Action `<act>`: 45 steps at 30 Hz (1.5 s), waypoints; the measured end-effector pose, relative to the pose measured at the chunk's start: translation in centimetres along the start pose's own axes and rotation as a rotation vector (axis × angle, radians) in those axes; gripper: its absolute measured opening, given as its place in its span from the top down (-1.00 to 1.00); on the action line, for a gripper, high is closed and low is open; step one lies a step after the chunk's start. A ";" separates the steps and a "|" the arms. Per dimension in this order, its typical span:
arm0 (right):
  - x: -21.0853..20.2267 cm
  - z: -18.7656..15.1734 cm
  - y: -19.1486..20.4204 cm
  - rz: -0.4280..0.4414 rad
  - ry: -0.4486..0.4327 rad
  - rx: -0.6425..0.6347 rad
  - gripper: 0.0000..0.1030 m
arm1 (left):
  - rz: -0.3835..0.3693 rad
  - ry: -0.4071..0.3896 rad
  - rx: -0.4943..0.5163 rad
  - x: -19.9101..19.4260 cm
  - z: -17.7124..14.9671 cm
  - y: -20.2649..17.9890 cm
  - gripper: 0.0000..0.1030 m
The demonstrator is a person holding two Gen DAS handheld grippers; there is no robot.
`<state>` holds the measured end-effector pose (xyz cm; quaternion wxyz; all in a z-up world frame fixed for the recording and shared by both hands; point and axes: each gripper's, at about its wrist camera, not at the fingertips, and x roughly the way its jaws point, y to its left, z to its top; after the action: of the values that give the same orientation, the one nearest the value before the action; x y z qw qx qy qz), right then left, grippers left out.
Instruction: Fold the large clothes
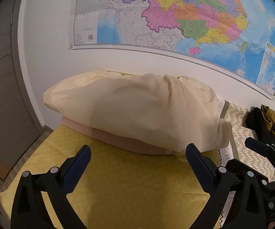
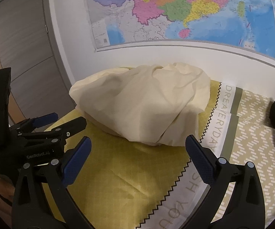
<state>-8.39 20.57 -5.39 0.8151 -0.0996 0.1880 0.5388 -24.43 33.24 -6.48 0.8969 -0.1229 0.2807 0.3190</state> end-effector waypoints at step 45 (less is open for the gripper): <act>-2.1 -1.8 0.5 -0.003 -0.005 0.021 -0.89 | 0.024 0.006 0.032 -1.9 -1.7 -0.8 -0.87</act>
<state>-9.93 18.30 -6.12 0.8175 -0.0899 0.1915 0.5357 -25.84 30.95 -6.68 0.8940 -0.1058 0.2899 0.3248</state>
